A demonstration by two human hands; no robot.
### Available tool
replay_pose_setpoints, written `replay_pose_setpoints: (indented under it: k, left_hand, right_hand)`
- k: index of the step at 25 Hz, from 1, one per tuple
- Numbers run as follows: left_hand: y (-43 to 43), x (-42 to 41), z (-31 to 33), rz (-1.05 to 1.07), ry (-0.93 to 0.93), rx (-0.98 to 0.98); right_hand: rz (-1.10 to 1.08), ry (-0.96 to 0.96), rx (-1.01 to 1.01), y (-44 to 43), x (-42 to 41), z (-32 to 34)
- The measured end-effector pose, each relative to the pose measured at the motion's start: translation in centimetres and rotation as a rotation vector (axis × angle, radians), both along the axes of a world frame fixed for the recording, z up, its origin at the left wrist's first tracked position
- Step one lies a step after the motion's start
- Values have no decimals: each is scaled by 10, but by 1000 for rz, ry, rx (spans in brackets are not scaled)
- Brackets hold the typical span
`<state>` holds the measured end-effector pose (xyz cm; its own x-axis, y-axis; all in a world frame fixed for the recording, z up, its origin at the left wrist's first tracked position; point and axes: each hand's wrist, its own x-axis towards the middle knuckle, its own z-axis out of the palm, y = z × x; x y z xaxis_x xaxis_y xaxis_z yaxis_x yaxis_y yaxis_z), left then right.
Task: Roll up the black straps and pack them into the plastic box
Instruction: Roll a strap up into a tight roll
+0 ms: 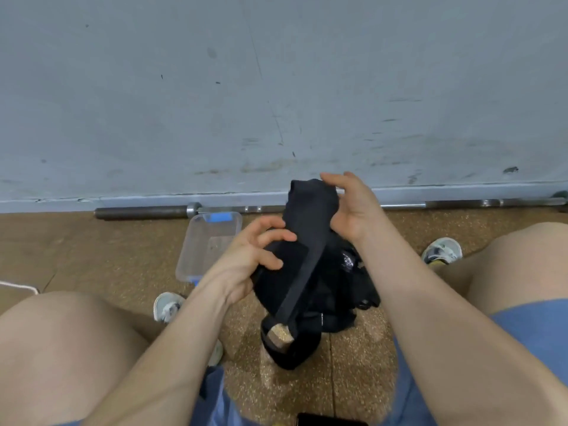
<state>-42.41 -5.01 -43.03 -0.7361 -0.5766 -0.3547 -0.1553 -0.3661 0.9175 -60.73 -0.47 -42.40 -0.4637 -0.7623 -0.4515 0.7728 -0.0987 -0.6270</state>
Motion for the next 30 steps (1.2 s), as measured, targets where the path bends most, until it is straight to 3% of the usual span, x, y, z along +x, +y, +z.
replay_pose_setpoints:
  k: [6,10,12,16,19,21,26,30]
  left_hand:
    - [9,-11,-44,-90,-111,326]
    - [-1,-19,-78,40,-403,184]
    - [-16,-30,-86,63,-481,138]
    - [-42,-53,-121,353,-311,303]
    - [-54,-52,-156,339,-406,426]
    - [-61,-54,-172,254,-443,433]
    - [-73,-72,-173,1,-607,227]
    - [-76,-80,-167,-62,-721,-4]
  right_hand:
    - [12,207,34,-21,-20,17]
    - [184,314,-61,-28,-42,14]
    - [224,216,-71,-31,-29,-13]
    - [197,99,286,-4,28,-115]
    - [194,-21,441,22,46,-170]
    - [241,18,465,28,38,-181]
    - [424,228,452,23,14,-181]
    - [626,576,508,18,6,-173]
